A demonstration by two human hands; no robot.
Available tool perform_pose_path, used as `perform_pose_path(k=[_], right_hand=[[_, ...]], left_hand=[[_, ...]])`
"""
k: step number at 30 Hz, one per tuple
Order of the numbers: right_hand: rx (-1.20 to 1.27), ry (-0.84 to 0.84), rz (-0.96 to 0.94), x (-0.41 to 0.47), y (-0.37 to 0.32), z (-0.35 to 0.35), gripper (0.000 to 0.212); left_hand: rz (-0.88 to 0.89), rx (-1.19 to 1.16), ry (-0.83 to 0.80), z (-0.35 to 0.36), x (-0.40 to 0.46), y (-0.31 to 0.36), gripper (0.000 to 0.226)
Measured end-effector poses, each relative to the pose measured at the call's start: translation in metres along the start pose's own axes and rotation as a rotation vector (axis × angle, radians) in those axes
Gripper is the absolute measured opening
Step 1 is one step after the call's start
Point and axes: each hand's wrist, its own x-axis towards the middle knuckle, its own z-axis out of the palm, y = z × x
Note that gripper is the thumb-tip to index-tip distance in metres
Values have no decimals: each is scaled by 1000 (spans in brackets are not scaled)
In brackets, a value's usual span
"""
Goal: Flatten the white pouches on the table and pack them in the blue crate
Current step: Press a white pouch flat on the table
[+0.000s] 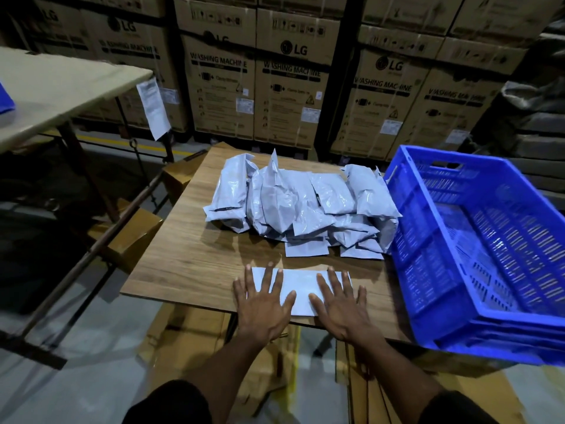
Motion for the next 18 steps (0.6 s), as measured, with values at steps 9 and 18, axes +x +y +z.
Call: perform_pose_path(k=[9, 18], right_hand=[[-76, 82, -230, 12, -30, 8, 60], [-103, 141, -67, 0, 20, 18, 74]], left_hand=[[215, 16, 76, 11, 2, 6, 55], [139, 53, 45, 8, 4, -20, 78]])
